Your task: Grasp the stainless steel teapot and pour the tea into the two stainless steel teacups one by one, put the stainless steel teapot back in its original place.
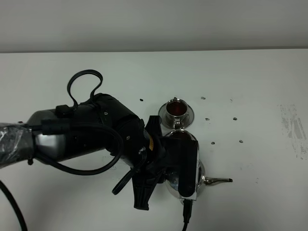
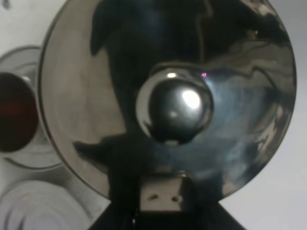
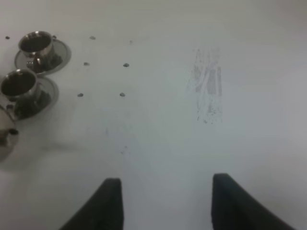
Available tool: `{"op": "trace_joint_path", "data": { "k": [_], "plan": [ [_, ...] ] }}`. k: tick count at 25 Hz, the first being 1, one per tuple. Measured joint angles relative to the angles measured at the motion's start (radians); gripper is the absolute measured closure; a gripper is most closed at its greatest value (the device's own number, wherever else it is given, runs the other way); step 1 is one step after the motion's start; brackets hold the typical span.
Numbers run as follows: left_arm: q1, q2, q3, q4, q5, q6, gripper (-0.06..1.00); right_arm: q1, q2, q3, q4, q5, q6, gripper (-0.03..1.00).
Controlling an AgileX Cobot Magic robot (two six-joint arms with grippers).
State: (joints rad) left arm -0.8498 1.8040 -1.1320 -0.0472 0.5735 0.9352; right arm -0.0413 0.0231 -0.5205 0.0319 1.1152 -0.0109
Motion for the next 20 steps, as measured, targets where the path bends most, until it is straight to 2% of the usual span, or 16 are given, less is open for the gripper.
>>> {"op": "trace_joint_path", "data": {
  "k": [11, 16, 20],
  "plan": [
    [0.019, 0.071, 0.0, 0.0, -0.039, -0.004, 0.74, 0.0, 0.0, 0.0, 0.0, 0.0, 0.0, 0.53],
    [0.021, 0.015, 0.001, -0.005, -0.034, -0.011, 0.74, 0.0, 0.0, 0.0, 0.0, 0.0, 0.0, 0.53],
    [0.059, -0.055, 0.001, 0.016, -0.013, -0.066, 0.74, 0.0, 0.0, 0.0, 0.0, 0.0, -0.001, 0.53]
  ]
}}
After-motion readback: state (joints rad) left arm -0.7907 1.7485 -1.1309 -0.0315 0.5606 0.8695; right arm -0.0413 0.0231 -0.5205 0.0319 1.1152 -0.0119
